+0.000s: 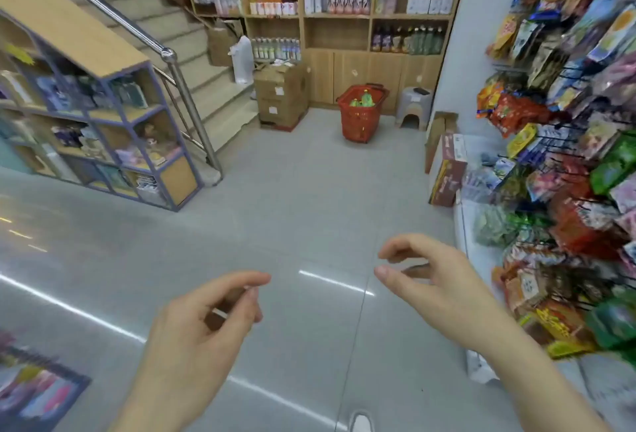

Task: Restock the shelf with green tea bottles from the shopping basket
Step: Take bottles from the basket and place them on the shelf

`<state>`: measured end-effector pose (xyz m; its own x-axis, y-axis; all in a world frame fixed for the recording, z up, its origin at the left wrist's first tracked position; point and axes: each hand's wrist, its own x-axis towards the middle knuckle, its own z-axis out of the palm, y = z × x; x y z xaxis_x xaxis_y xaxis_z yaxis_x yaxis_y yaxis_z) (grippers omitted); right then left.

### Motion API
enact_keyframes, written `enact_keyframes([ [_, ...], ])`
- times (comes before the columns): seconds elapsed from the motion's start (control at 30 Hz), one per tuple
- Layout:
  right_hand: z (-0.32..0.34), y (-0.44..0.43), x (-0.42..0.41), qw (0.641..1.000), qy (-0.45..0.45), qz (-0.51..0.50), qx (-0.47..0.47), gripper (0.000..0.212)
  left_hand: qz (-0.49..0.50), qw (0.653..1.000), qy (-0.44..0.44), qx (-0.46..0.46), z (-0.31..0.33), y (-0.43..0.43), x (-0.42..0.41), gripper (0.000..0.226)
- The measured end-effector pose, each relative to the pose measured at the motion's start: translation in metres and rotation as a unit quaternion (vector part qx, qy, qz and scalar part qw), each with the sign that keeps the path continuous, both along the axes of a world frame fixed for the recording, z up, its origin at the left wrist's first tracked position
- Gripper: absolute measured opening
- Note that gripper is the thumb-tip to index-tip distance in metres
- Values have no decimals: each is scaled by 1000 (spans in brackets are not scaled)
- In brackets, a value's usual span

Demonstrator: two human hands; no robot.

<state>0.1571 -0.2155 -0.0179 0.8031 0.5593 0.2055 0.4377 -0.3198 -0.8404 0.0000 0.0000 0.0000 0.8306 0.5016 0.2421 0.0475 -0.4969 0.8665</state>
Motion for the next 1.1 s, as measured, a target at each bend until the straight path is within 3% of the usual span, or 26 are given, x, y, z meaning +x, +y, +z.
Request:
enact_keyframes([
  [0.1,-18,17,63,993,93,-50,52,36,-11,999,10,-28,-15,18,78,36],
  [0.2,-26,35,135,982,163,-79,61,72,-20,999,19,-32,-23,29,164,36],
  [0.27,-31,46,184,973,194,-98,75,80,-20,999,15,-38,-29,37,218,42],
  [0.4,-48,75,283,952,244,-142,116,48,-11,998,0,-58,-37,62,324,21],
  [0.53,-72,110,384,957,209,-175,101,30,-10,999,25,-45,-55,109,430,32],
  [0.6,-81,130,440,966,160,-198,49,28,-26,999,43,-15,-63,140,487,38],
  [0.77,-85,189,579,976,46,-183,-105,20,-99,985,69,121,-70,228,640,27],
  [0.87,-81,224,664,974,15,-176,-145,16,-120,975,127,138,-67,273,741,16],
  [0.97,-75,251,736,971,76,-190,-121,15,-134,961,181,158,-61,308,836,33],
  [1.1,-86,279,835,938,226,-260,43,14,-151,961,196,124,-68,340,962,25],
])
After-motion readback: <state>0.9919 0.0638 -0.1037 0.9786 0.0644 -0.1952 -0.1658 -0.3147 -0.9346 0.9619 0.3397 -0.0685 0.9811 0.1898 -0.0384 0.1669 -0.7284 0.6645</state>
